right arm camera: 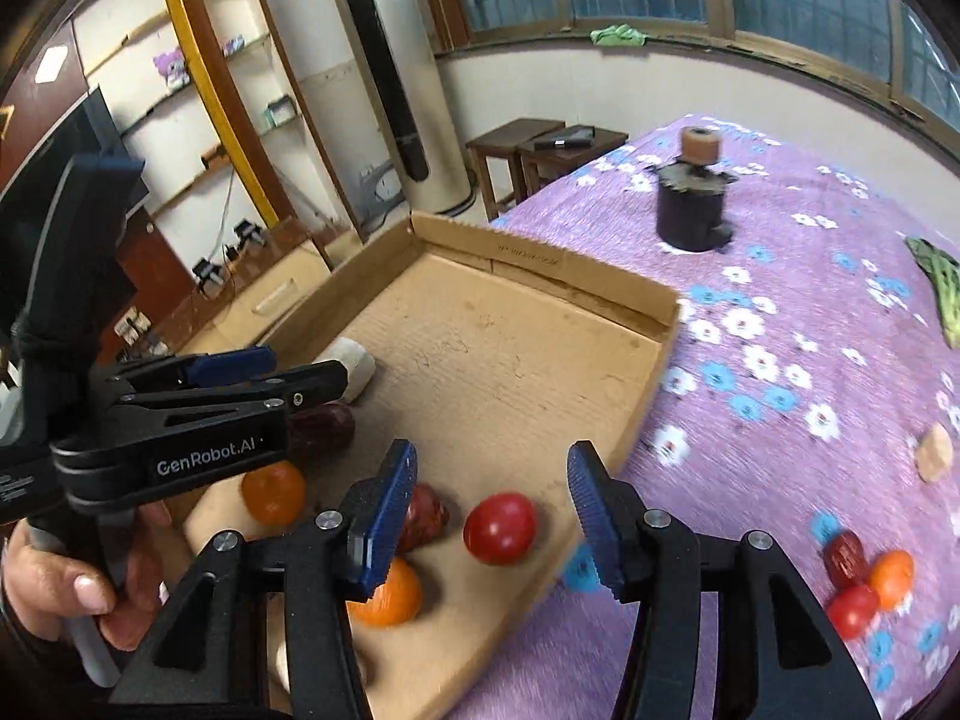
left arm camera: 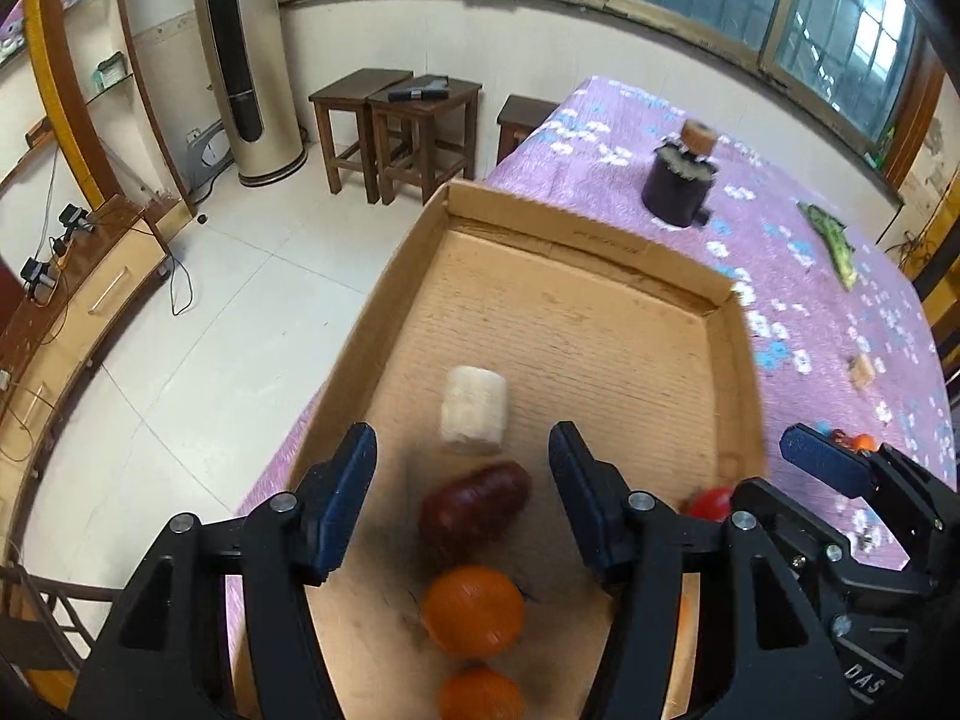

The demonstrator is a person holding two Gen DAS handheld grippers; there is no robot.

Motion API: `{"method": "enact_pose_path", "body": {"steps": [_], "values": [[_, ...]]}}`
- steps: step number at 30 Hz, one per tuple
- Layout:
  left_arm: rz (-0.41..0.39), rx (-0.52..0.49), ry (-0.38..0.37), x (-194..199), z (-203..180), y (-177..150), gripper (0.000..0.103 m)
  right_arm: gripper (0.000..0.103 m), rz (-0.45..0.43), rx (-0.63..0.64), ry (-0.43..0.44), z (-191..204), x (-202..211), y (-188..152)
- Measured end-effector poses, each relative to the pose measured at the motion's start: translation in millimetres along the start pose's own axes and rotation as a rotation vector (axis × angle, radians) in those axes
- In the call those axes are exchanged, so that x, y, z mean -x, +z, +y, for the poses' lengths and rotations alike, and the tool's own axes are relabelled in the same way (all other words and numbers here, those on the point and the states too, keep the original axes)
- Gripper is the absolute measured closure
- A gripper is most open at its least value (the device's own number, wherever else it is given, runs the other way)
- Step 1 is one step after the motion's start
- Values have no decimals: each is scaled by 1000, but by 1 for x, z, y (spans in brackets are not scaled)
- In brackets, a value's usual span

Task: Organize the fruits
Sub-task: 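Open the left tool to drop the cake while the right tool drops the tomato, then move both open tools back to the remaining fruit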

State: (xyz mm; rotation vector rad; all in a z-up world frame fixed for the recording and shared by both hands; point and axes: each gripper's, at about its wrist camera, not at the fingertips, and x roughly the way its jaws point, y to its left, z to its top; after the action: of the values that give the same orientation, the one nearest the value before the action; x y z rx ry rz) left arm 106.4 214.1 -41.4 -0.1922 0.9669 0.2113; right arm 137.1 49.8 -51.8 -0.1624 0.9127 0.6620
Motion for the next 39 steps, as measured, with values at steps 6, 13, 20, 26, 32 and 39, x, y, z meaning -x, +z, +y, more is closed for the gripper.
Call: {"method": "enact_pose_path", "body": {"steps": [6,13,20,26,32,39], "values": [[-32,-13,-27,21,-21,-14,44,49,-33,-48,-9,-20,38,-25],[-40,-58,-76,37,-57,-28,44,49,-55,-120,-32,-50,72,-53],[-46,-119,-120,50,-91,-40,44,49,-65,-193,-63,-81,91,-80],[-37,-158,-163,55,-114,-50,44,49,-65,-241,-87,-100,104,-98],[-19,-180,-193,54,-134,-59,44,49,-74,-273,-112,-115,117,-112],[-2,-225,-233,55,-158,-72,44,49,-97,-313,-149,-136,134,-123]]}}
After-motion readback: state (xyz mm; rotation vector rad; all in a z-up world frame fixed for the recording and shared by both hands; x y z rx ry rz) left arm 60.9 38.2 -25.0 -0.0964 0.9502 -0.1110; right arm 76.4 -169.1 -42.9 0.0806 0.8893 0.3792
